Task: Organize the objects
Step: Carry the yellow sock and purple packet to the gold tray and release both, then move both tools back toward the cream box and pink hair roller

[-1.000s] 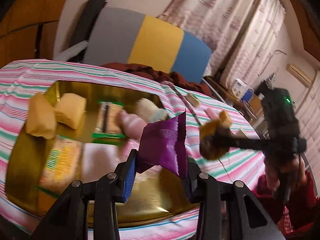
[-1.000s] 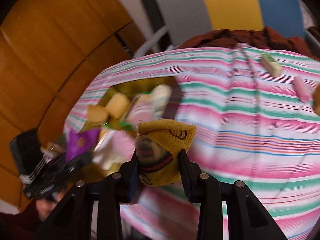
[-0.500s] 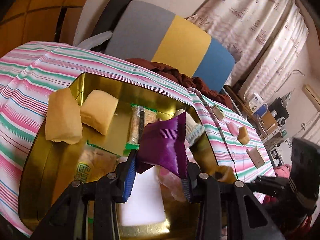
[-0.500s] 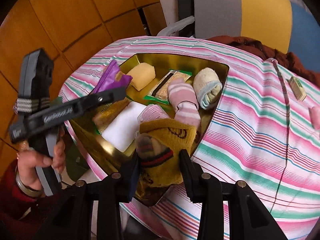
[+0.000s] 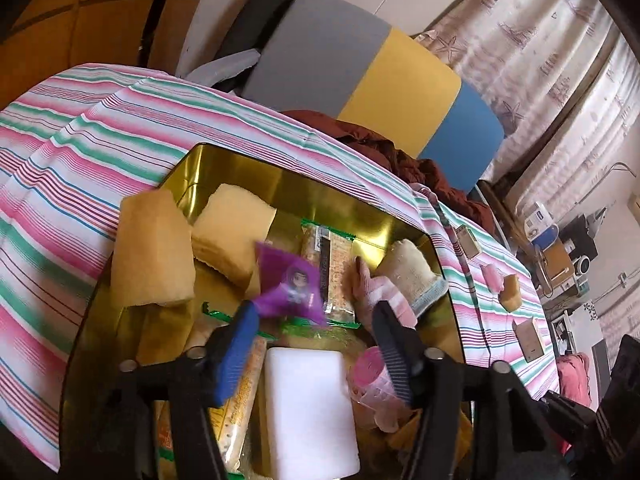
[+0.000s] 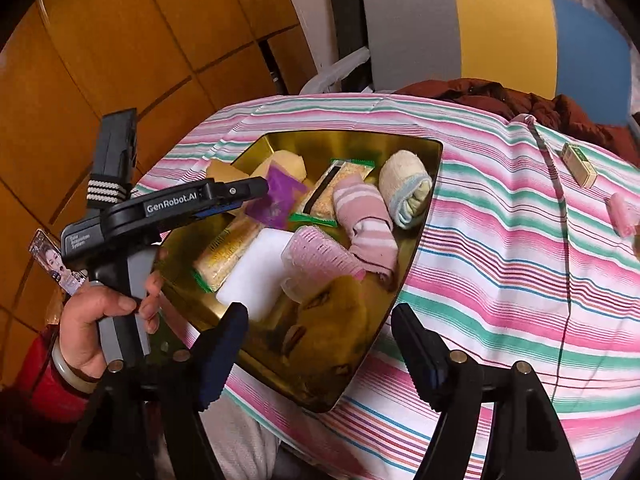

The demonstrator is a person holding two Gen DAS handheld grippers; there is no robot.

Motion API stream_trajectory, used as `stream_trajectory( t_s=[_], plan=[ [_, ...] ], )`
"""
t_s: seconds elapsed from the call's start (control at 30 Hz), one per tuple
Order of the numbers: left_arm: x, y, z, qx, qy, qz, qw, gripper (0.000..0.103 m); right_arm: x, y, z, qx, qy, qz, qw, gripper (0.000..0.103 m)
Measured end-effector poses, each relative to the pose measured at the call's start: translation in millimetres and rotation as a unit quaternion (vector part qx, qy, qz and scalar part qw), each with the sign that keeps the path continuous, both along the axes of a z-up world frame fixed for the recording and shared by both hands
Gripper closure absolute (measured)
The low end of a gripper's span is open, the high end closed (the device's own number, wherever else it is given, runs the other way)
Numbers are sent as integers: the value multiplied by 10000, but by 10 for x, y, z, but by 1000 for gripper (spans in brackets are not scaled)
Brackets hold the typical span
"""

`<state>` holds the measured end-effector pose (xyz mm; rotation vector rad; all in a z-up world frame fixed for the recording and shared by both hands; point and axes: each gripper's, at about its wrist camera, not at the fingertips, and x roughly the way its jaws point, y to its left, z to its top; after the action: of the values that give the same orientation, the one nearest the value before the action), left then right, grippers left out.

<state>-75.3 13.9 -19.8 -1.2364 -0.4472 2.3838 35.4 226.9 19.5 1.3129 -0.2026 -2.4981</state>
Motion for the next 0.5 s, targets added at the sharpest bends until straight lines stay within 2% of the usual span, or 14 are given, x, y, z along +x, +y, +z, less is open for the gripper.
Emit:
stream_trajectory(
  t_s=[0.1, 0.33, 0.5],
  plan=[
    [69, 1, 73, 14, 67, 16, 10000, 38, 17, 24, 10, -44, 11, -52, 10000, 28],
    [283, -138, 249, -21, 531, 428, 9977, 36, 50, 189, 10, -223, -12, -289, 9993, 28],
    [353, -122, 229, -95, 522, 480, 9974, 36, 79, 297, -13, -323, -23, -403, 9987, 27]
  ],
)
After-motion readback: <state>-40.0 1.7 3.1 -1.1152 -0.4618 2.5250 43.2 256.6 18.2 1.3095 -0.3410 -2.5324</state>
